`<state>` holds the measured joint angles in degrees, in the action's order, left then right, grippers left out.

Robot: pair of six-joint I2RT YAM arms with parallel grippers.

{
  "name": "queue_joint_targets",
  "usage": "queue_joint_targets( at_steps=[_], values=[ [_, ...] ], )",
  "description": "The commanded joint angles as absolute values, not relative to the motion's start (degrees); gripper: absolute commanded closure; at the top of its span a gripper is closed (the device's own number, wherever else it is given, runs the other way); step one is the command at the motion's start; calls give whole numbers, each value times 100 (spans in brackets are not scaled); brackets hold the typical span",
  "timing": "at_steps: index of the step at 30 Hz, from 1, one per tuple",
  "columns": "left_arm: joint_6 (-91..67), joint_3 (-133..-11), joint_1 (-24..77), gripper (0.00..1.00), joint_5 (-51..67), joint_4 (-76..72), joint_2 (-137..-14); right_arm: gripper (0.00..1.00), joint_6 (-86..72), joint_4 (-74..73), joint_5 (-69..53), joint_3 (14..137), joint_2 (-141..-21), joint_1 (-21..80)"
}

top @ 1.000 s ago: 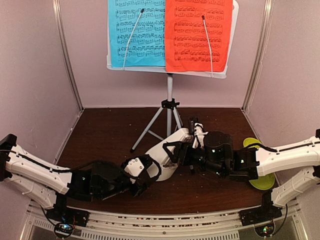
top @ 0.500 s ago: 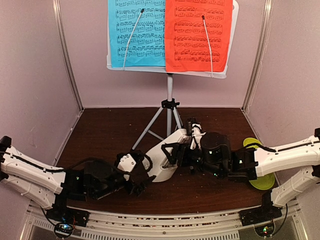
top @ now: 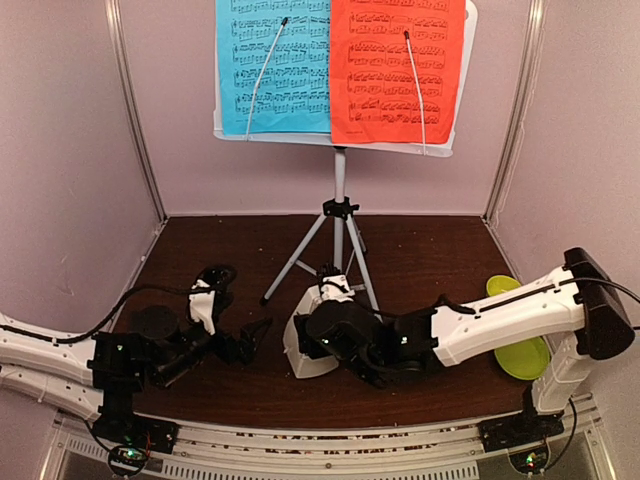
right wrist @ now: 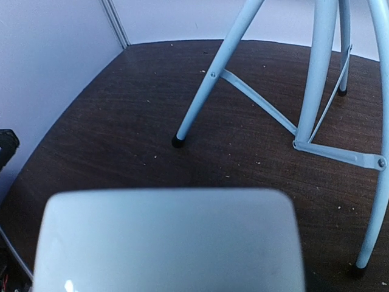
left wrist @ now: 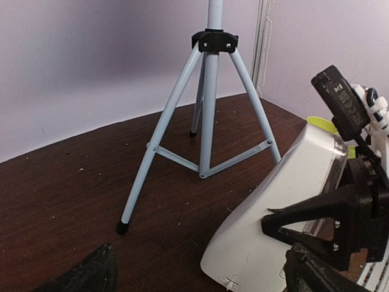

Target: Set up the instrument practice props

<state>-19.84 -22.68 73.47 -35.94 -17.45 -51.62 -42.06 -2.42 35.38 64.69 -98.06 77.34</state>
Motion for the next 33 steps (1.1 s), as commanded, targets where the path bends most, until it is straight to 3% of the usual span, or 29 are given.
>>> queue_joint_targets(
  at_steps=[1, 5, 8, 10, 14, 18, 24, 33],
  values=[
    [-2317, -2180, 7296, 2, -3769, -1595, -5006, 97, -4505, -575, 4327, 7264, -10173, 7798],
    [-2343, -2147, 7286, 2, -3786, -1551, -4923, 90, -4780, -959, 4491, 7657, -10517, 7822],
    [-2340, -2123, 7286, 2, -3788, -1556, -4881, 80, -5012, -1166, 4585, 7788, -10672, 7824],
    [-2307, -2101, 7286, 2, -3782, -1590, -4869, 68, -5168, -1227, 4617, 7822, -10757, 7824],
    [-2234, -2127, 7277, 2, -3855, -1497, -4844, 61, -5343, -1240, 4557, 7822, -10866, 7828],
    [-2257, -2123, 7234, 2, -3782, -1423, -4817, 44, -5380, -1176, 4418, 7810, -10924, 7823],
    [-2452, -2068, 7105, 2, -3757, -1170, -4677, 1, -5063, -619, 4019, 7507, -10579, 7847],
    [-2894, -1893, 6649, 6, -2944, -867, -4714, 0, -4115, 851, 2916, 5490, -8750, 7795]
  ],
)
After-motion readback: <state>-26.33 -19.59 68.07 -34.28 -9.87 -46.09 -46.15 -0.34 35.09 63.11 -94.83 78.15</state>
